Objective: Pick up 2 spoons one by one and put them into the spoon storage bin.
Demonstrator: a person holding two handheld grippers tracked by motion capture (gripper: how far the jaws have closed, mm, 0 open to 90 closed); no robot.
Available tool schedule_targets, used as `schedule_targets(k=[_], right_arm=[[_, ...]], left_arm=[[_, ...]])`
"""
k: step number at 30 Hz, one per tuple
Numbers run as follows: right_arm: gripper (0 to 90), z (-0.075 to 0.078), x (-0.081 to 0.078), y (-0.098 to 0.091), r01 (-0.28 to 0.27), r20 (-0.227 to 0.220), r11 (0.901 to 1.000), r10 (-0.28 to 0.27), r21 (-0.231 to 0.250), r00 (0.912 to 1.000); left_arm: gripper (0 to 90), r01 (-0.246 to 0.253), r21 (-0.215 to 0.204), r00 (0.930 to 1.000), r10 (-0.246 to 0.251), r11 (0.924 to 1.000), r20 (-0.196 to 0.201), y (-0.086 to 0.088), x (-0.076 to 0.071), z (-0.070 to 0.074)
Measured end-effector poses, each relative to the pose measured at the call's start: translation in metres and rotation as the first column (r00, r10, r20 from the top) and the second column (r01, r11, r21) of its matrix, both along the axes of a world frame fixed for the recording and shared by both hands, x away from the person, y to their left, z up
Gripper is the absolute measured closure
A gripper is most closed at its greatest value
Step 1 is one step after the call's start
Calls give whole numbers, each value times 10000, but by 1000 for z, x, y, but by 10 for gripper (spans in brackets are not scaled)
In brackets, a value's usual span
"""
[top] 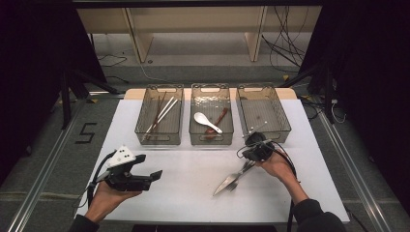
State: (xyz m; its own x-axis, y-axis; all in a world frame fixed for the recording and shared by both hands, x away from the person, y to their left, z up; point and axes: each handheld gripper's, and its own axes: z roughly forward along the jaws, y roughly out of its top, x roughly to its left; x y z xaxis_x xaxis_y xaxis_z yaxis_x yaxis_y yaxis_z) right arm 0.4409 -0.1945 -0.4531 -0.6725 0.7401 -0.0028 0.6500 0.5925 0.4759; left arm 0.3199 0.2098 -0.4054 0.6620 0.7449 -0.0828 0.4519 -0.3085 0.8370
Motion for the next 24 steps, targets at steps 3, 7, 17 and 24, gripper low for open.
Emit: schedule_targets(k=[3, 7, 17, 24], right_arm=[[900, -3, 2, -1, 126, -63, 9999, -126, -51, 9999], [900, -7, 4, -1, 148, -154, 9998, -149, -117, 9998], [900, -11, 7, 1, 174, -161, 9994, -178, -285, 9997], [900, -11, 7, 1, 207, -169, 9994, -212, -279, 9996]], left_arm=[[177, 5, -3, 10000, -5, 10000, -2, 0, 0, 0], [177, 45, 39, 10000, -45, 10000, -12, -1, 0, 0], [177, 72, 69, 10000, -71, 10000, -35, -1, 0, -1], [177, 69, 57, 10000, -69, 10000, -18, -1, 0, 0]])
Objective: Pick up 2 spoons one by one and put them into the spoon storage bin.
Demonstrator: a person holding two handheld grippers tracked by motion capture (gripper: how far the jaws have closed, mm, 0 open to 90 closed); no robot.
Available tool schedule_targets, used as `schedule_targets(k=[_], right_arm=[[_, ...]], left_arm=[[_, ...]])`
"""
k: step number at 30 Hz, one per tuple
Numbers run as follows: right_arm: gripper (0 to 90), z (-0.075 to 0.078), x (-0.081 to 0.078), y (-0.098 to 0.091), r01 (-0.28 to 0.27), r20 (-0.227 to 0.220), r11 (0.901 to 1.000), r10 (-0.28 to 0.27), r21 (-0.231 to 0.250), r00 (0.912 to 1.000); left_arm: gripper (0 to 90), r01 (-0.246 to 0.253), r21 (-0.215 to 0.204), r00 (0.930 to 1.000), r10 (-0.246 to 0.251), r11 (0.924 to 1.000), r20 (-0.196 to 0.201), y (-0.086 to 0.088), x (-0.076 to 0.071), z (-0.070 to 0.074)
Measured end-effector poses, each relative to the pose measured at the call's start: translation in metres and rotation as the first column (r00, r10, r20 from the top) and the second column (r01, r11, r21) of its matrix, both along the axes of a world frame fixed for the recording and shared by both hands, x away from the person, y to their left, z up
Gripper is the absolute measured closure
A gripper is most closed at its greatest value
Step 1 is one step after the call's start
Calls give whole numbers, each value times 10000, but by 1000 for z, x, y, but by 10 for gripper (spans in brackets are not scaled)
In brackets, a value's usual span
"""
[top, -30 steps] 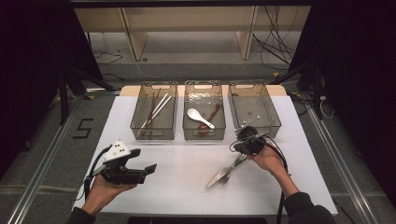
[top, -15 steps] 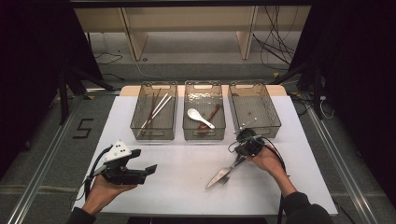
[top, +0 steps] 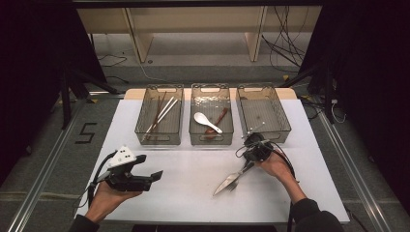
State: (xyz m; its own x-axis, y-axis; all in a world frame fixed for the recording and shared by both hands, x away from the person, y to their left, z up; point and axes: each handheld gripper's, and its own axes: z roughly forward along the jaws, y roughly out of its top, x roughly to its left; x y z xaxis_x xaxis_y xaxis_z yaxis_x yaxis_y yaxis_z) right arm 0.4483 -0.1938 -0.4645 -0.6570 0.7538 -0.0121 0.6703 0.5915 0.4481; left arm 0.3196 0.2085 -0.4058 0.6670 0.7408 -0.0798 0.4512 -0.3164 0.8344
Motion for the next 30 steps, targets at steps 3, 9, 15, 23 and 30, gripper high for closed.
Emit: schedule_targets(k=[3, 9, 15, 23, 30], right_arm=[[900, 0, 0, 0, 1, -4, 10000, -1, -52, 10000], [900, 1, 0, 0, 48, -96, 10000, -49, -87, 9999], [900, 1, 1, -1, 99, -210, 9999, -101, -96, 9997], [900, 2, 1, -3, 120, -438, 9997, -130, -223, 9990], [900, 4, -1, -7, 198, -684, 9993, -218, -305, 9974]], left_arm=[[177, -1, -1, 10000, 1, 10000, -6, 0, 0, 0], [177, 12, 13, 10000, -12, 10000, -43, 0, 1, 0], [177, 15, 34, 10000, -15, 10000, -48, -1, 2, 0], [177, -18, 27, 10000, 18, 10000, -56, -1, 1, 0], [177, -22, 22, 10000, 22, 10000, -77, 0, 1, -1]])
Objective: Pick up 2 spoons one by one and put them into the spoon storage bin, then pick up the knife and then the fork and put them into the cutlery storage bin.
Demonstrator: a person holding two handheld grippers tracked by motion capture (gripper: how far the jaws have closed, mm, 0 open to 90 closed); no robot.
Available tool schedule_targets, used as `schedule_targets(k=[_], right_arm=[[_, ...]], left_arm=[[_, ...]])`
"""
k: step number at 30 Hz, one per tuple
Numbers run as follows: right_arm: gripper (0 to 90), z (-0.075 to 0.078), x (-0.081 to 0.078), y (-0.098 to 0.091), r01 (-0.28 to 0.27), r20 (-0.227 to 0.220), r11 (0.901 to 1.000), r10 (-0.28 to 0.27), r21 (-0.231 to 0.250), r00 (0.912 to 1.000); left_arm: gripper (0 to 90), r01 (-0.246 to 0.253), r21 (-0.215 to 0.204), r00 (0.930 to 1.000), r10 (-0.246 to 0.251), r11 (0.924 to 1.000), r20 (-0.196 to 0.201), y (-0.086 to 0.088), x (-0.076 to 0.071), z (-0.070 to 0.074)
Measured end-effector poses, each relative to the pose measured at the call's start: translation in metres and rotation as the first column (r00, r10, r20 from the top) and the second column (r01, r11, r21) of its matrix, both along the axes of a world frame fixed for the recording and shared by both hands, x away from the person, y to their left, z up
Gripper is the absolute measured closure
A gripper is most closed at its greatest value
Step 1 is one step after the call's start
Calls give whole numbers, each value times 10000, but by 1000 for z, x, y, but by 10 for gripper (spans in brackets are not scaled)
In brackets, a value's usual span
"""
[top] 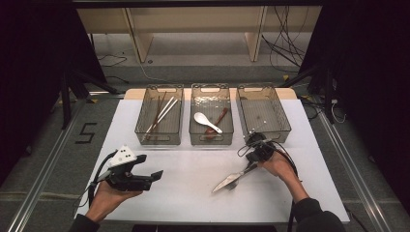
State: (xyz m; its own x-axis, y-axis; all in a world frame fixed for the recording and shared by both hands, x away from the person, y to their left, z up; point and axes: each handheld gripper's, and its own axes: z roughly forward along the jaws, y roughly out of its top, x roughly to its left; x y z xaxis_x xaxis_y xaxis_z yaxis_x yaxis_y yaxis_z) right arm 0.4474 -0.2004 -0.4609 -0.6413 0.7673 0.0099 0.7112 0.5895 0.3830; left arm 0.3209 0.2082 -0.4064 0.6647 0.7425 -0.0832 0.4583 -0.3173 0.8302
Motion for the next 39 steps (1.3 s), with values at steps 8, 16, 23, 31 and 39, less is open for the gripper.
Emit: schedule_targets(k=[8, 16, 23, 31, 39], right_arm=[[900, 2, -7, -9, 15, -342, 9998, -22, -204, 9994], [900, 3, -14, -16, -27, -583, 9996, 10, -290, 9983], [900, 4, -25, -19, -106, -788, 9989, 71, -448, 9969], [900, 6, -45, -22, -365, -1157, 9972, 288, -652, 9929], [900, 6, -71, -25, -746, -1515, 9958, 660, -522, 9863]], left_arm=[[177, 27, 12, 10000, -27, 10000, 20, 0, 0, 0], [177, 47, 16, 10000, -47, 10000, 11, 0, 0, 0], [177, 42, 42, 10000, -42, 10000, 6, 0, 0, 0], [177, 94, 77, 10000, -94, 9999, 11, 1, -1, 0], [177, 80, 100, 10000, -80, 9999, 21, 0, -1, 0]])
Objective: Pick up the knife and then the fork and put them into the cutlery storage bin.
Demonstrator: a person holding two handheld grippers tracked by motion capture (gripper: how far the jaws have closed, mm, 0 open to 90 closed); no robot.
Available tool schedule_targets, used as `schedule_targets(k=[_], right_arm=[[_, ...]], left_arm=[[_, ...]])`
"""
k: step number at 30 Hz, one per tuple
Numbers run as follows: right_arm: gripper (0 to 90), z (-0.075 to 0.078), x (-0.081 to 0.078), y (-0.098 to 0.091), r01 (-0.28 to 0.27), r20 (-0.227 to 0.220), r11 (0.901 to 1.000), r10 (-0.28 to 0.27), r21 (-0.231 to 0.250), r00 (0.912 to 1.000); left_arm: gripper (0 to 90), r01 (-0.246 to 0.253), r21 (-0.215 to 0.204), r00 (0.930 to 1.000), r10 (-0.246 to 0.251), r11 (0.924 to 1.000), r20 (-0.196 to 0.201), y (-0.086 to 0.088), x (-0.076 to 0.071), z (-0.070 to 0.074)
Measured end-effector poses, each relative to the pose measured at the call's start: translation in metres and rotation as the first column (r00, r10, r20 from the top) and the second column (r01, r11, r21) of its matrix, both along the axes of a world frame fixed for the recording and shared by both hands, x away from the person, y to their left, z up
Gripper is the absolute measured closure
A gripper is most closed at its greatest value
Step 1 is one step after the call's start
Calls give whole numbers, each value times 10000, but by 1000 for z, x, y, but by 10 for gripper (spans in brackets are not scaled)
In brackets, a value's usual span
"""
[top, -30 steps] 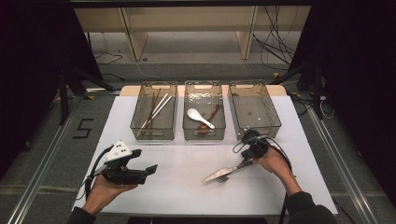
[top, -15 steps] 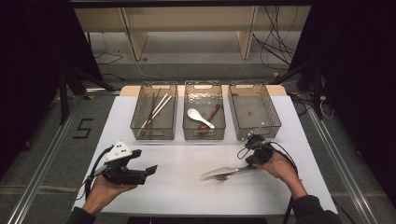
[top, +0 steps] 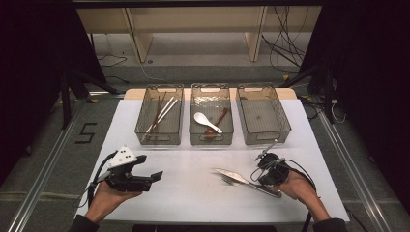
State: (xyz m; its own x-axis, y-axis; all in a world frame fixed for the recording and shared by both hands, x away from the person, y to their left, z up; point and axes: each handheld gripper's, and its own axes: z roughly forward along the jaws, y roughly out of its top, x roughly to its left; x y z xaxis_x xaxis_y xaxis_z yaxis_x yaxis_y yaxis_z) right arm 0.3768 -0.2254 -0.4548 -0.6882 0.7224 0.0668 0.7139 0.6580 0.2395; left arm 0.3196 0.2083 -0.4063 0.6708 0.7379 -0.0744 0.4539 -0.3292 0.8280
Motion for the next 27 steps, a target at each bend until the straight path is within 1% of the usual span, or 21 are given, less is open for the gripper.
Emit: schedule_targets(k=[3, 7, 9, 13, 15, 16, 17, 19, 20, 22, 24, 26, 27], right_arm=[[900, -1, -8, 0, -98, -86, 9999, 98, 79, 9999], [900, 0, -13, 1, -190, -153, 9997, 192, 124, 9997], [900, 0, -14, 1, -271, -129, 9996, 272, 110, 9995], [900, 0, -15, 1, -243, -127, 9997, 244, 92, 9996], [886, 3, -15, 1, -156, 60, 9998, 155, 125, 9999], [864, 5, -15, 1, -98, 163, 9998, 95, 180, 9998], [828, 8, -15, 0, -69, 365, 9997, 60, 249, 9993], [720, 15, -14, -1, 10, 580, 9992, -33, 392, 9983], [661, 18, -14, -1, 11, 601, 9982, -47, 604, 9982], [588, 20, -14, 1, -68, 584, 9968, 21, 801, 9983], [512, 20, -14, 4, -143, 608, 9963, 92, 847, 9981], [474, 20, -14, 7, -267, 569, 9965, 223, 788, 9981], [449, 19, -15, 9, -293, 630, 9969, 247, 729, 9977]], left_arm=[[177, -14, -32, 10000, 14, 10000, -5, -1, 0, 0], [177, -2, -21, 10000, 2, 10000, -12, 0, 0, 0], [177, -1, -14, 10000, 1, 10000, -4, -1, 0, 0], [177, 14, -10, 10000, -14, 10000, 2, -1, 0, 0], [177, 15, -19, 10000, -15, 10000, 12, -1, 0, 0], [177, 17, -25, 10000, -17, 10000, 10, -1, 0, 0], [177, 18, -13, 10000, -18, 10000, 9, -1, 0, 0], [177, 26, 0, 10000, -26, 10000, 13, -1, 0, 0], [177, 31, 3, 10000, -31, 10000, 20, -1, 0, 0], [177, 46, 16, 10000, -46, 10000, 24, -1, 0, 0], [177, 47, 17, 10000, -47, 10000, 25, -1, 0, 0], [177, 58, 24, 10000, -58, 10000, 8, -1, 0, 0], [177, 61, 17, 10000, -61, 10000, 11, -1, 0, 0]])
